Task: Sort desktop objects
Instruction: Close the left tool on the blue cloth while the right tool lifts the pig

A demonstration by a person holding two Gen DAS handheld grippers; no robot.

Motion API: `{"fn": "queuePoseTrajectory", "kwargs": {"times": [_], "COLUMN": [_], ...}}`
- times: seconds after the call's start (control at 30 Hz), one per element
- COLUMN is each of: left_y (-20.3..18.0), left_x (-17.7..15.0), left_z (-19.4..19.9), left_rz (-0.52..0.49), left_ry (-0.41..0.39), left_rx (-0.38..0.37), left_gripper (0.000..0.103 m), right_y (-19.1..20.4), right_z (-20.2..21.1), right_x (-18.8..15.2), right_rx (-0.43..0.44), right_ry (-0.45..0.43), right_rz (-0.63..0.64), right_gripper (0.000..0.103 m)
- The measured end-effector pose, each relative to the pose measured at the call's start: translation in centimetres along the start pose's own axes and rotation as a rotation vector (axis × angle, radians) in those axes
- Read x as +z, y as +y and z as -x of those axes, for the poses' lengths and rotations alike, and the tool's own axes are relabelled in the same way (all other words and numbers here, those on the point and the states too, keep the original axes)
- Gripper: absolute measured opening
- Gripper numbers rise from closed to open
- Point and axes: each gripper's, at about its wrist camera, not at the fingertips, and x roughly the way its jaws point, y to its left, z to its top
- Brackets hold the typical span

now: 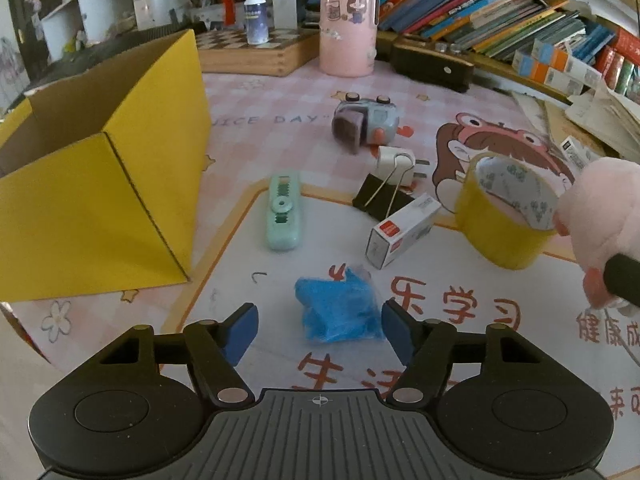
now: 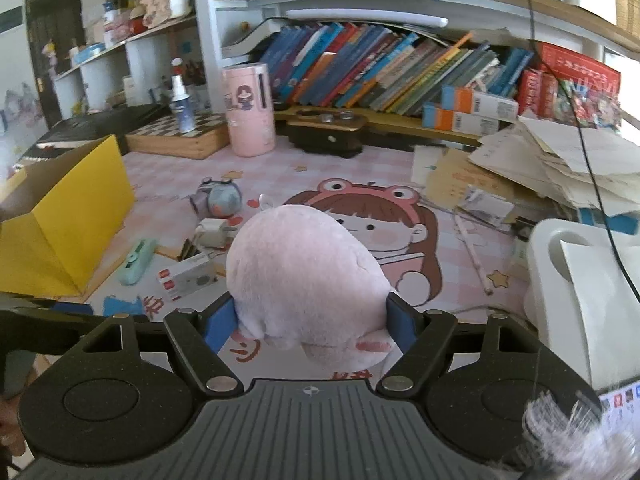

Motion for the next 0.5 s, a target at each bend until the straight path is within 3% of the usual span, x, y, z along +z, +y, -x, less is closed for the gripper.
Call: {"fn": "queuePoseTrajectory", "kwargs": {"times": [0.1, 0.2, 0.3, 0.5], "left_y": [-0.2, -0.5, -0.5, -0.1], "left_x": [0.1, 0.1, 0.3, 0.2], "left_z": [-0.5, -0.8, -0.6, 0.8], "left_rz": [0.000, -0.011, -0.015, -0.006], "left_ry": [0.006, 0.000, -0.006, -0.036], "left_rx": [-0.007, 0.010, 0.000, -0.034], "left_gripper": [0.066, 0.054, 0.024, 0.018], "right_y": [0.4, 0.7, 0.8, 0.9], "right_z": [0.0, 0.0, 0.0, -0.1], "right_x": [0.1, 0.2, 0.2, 0.1], "right_rx": [0.017, 0.030, 0.037, 0.042], "right_ry": [-0.001, -0.005, -0.005, -0.009], "right_rz": [0.026, 0.045, 0.049, 0.041], "right_gripper": [0.075, 0.075, 0.075, 0.075]}}
